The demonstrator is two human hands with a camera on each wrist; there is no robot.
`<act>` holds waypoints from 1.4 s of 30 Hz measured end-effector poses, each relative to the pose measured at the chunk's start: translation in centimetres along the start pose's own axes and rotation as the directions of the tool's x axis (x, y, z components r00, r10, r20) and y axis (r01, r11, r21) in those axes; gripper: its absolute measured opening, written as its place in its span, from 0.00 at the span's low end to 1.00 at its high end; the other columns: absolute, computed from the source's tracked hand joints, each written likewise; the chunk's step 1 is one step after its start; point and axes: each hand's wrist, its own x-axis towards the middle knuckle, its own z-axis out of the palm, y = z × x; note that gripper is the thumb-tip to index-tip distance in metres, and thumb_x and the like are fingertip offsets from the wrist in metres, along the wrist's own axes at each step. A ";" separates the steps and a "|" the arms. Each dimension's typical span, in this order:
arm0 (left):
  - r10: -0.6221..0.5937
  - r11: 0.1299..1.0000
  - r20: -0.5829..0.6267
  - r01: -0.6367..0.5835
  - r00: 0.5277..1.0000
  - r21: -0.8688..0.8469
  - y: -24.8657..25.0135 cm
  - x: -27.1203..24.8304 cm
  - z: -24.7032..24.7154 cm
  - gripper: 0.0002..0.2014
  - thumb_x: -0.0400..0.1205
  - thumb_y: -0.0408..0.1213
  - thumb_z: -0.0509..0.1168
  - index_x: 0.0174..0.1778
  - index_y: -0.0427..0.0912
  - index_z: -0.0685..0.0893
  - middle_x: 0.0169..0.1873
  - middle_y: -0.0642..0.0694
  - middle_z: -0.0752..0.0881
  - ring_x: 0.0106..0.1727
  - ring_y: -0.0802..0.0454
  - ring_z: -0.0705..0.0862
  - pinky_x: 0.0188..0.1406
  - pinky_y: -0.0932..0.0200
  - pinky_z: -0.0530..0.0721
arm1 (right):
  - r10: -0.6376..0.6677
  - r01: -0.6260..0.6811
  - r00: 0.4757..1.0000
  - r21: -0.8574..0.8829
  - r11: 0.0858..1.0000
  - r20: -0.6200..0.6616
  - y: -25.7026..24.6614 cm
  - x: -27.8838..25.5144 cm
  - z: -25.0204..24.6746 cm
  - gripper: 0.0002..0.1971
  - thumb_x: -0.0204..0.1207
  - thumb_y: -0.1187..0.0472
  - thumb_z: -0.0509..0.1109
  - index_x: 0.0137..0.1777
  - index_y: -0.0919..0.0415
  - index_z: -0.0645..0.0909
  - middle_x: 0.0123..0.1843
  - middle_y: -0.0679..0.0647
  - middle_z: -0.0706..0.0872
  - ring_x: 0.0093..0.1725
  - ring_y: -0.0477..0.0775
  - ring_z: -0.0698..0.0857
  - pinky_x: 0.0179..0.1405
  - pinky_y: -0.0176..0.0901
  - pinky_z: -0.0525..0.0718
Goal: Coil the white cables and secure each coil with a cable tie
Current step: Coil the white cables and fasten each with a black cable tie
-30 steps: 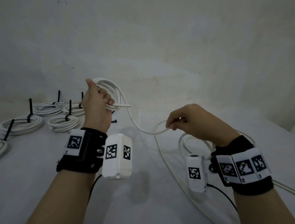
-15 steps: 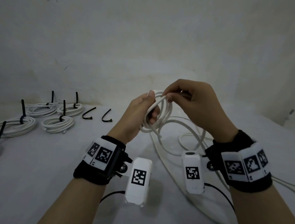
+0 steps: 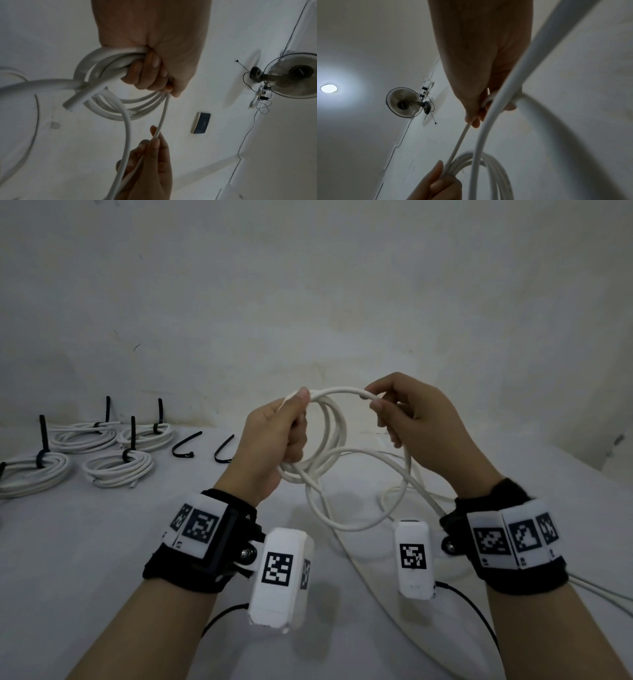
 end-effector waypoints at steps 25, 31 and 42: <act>-0.110 0.884 -0.162 0.022 0.981 -0.466 0.9 1.6 -3.7 0.21 0.87 0.49 0.53 0.29 0.47 0.64 0.11 0.54 0.61 0.09 0.59 0.58 0.10 0.70 0.57 | 0.270 -0.201 0.927 -0.264 0.943 0.260 3.6 -0.5 0.7 0.03 0.84 0.60 0.63 0.49 0.57 0.75 0.38 0.54 0.84 0.24 0.48 0.84 0.29 0.40 0.83; -0.098 0.872 -0.235 -0.030 0.967 -0.489 0.9 1.9 -4.5 0.21 0.87 0.51 0.53 0.28 0.47 0.65 0.12 0.54 0.60 0.11 0.58 0.58 0.12 0.69 0.57 | 0.185 -0.136 0.968 -0.266 0.954 0.170 3.7 -0.1 0.3 0.12 0.82 0.55 0.65 0.36 0.53 0.78 0.25 0.48 0.78 0.24 0.41 0.73 0.25 0.30 0.68; -0.042 0.795 -0.432 -0.232 0.901 -0.560 1.9 2.4 -8.3 0.22 0.87 0.50 0.53 0.27 0.47 0.66 0.12 0.54 0.62 0.12 0.58 0.59 0.14 0.68 0.58 | 0.243 -0.099 0.838 -0.303 0.948 0.488 2.6 -0.6 -2.1 0.06 0.70 0.61 0.79 0.34 0.50 0.88 0.34 0.45 0.89 0.35 0.38 0.84 0.38 0.27 0.79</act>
